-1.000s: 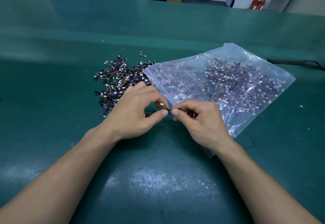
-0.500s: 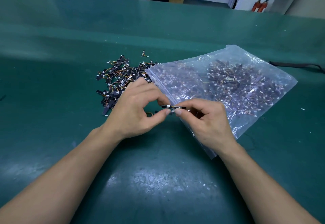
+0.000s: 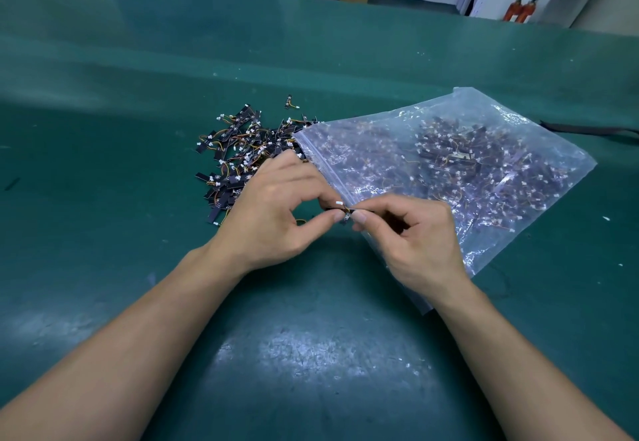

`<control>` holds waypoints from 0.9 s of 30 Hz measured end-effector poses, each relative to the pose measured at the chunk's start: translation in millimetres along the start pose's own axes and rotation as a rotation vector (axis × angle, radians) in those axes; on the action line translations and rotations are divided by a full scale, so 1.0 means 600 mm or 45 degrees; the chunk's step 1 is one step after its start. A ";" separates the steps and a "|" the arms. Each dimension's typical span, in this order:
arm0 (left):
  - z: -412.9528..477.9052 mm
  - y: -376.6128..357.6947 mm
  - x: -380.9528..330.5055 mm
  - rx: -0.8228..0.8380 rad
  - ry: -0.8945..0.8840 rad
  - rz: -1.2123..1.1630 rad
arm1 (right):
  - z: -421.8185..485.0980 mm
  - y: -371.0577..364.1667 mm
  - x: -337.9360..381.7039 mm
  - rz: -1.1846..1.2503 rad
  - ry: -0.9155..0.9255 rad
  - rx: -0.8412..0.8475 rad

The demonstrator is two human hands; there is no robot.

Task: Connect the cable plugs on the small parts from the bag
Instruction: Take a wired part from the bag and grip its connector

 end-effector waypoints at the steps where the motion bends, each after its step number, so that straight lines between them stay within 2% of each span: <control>1: 0.000 0.000 0.000 0.008 0.016 -0.008 | 0.000 0.001 0.001 -0.014 0.016 -0.008; 4: -0.001 -0.001 0.000 0.009 0.013 -0.023 | 0.000 0.002 0.002 -0.018 0.019 -0.012; 7: 0.000 -0.001 -0.002 -0.046 -0.026 0.004 | -0.003 -0.002 0.001 0.074 -0.086 -0.007; 11: 0.001 -0.003 -0.003 -0.040 -0.047 0.003 | -0.003 -0.002 0.003 0.026 -0.052 -0.005; 17: -0.002 -0.005 -0.001 0.010 0.033 -0.070 | 0.000 0.000 0.002 -0.012 -0.014 -0.008; 27: 0.001 -0.005 -0.006 -0.048 0.049 -0.041 | -0.002 0.002 -0.002 0.094 -0.138 -0.036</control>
Point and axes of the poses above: each hand's wrist, its own z-axis towards the middle knuckle, its own y-axis out of the back of the hand, x = y × z, the point moved 1 cm from there along z, towards the middle knuckle
